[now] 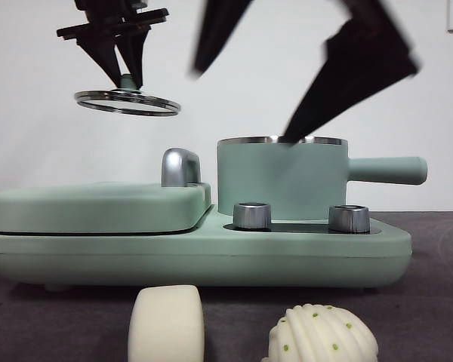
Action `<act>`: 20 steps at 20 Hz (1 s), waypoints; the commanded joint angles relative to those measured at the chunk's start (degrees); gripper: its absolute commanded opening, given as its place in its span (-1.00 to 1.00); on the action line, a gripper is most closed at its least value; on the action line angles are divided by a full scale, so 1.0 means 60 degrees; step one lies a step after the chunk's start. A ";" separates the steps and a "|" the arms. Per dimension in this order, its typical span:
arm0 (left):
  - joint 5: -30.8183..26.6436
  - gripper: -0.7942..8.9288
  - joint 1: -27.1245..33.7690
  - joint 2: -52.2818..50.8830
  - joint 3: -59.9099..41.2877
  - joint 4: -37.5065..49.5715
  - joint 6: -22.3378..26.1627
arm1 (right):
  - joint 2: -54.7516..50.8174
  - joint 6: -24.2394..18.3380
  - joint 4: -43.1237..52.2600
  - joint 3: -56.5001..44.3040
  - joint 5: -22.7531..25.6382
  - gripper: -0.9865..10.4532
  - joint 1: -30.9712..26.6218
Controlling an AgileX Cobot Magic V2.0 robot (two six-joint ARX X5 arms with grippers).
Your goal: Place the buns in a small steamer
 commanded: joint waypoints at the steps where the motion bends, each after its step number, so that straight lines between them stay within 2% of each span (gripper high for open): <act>1: 0.0000 -0.82 0.0033 -0.0062 0.0437 0.0186 -0.0033 | 0.0951 0.0357 0.0455 0.0160 0.0393 -0.10 0.0586; 5: 0.0000 -0.82 0.0084 -0.0062 0.0437 0.0186 -0.0033 | 0.2361 0.0372 0.1089 0.0160 0.0867 -0.10 0.1144; 12: 0.0036 -0.82 0.0084 -0.0062 0.0437 0.0186 -0.0036 | 0.3810 0.0372 0.1876 0.0160 0.0882 -0.11 0.1224; 15: 0.0058 -0.82 0.0131 -0.0062 0.0437 0.0182 -0.0036 | 0.3931 0.0368 0.1872 0.0160 0.1020 -0.38 0.1224; 20: 0.0281 -0.82 0.0208 -0.0062 0.0437 0.0189 -0.0036 | 0.3934 0.0372 0.1872 0.0164 0.1071 -0.61 0.1224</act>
